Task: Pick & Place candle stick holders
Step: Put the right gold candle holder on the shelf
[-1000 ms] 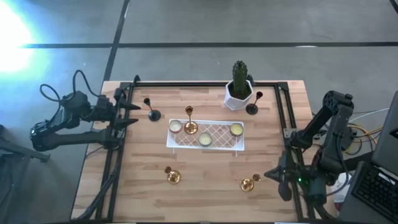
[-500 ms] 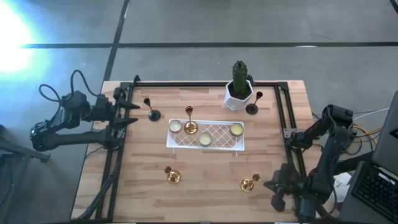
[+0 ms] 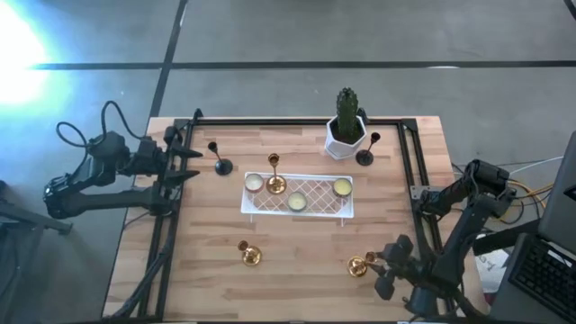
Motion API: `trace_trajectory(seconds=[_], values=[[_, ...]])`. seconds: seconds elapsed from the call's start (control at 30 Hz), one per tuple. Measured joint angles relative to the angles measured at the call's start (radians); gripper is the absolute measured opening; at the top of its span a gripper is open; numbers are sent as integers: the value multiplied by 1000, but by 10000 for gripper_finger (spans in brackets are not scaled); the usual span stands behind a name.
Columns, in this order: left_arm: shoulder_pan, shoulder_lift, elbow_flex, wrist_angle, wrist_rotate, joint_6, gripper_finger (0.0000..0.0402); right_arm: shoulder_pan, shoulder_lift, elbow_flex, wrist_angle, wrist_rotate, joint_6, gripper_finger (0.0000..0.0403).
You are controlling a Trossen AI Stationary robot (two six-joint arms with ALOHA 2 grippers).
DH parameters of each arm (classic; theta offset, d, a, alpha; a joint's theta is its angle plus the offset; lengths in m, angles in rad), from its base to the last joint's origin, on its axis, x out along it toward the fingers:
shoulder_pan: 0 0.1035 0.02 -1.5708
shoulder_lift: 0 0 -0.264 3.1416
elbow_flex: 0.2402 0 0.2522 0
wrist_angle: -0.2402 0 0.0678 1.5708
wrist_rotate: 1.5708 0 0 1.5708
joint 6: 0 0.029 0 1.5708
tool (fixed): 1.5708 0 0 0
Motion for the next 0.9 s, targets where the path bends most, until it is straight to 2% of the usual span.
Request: trace_trajectory(seconds=[0.17,0.37,0.47,0.6,0.63,0.77,0.9], values=[[0,0,0,0,0,5,227,-39,0,0,71,2,-85,166],[0,0,0,-1,0,13,227,-76,0,0,140,6,-191,139],[0,0,0,-1,0,13,227,-95,0,0,138,6,-206,106],[0,0,0,-3,0,12,227,-103,-3,0,137,6,-221,26],[0,0,0,-3,0,12,227,-102,-5,0,134,7,-221,20],[0,0,0,-3,0,12,227,-108,-29,24,117,0,-233,13],[0,0,0,-3,0,11,227,-151,-96,99,31,5,-338,13]])
